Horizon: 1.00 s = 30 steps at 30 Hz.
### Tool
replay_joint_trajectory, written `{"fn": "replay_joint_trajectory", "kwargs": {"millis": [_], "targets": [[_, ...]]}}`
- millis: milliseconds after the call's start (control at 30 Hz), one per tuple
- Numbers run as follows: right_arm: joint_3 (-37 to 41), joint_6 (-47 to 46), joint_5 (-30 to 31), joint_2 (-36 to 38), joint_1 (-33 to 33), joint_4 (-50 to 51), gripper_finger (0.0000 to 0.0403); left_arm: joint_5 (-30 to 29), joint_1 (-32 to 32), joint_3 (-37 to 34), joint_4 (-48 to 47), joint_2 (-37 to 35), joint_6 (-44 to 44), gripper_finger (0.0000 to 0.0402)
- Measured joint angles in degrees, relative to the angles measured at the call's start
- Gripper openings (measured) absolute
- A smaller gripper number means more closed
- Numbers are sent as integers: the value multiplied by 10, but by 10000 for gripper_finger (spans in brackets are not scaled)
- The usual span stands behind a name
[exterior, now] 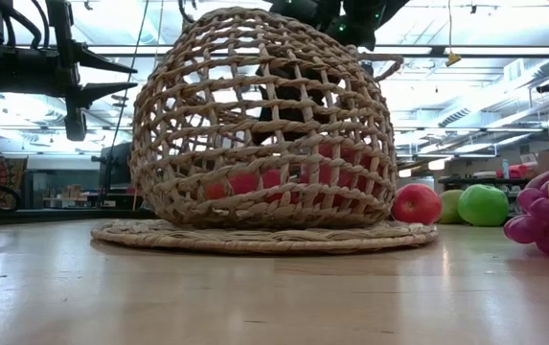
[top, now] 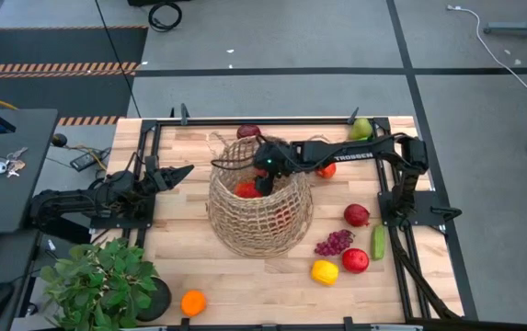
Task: Build produce basket
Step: Put the red apple into the basket
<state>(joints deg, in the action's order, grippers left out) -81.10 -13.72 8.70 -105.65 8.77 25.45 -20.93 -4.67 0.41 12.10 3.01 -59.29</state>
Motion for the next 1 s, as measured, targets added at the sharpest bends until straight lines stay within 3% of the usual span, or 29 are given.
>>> {"fn": "replay_joint_trajectory", "kwargs": {"millis": [267,600,867,1000], "targets": [[-17,10,-9,0,7,0,361,0,0,0,0,0,0,90],[-123,83,-6,0,8,-1,360,0,0,0,0,0,0,91],[-206,123,77,0,19,22,360,0,0,0,0,0,0,90],[-255,82,126,0,35,88,359,0,0,0,0,0,0,90]]}}
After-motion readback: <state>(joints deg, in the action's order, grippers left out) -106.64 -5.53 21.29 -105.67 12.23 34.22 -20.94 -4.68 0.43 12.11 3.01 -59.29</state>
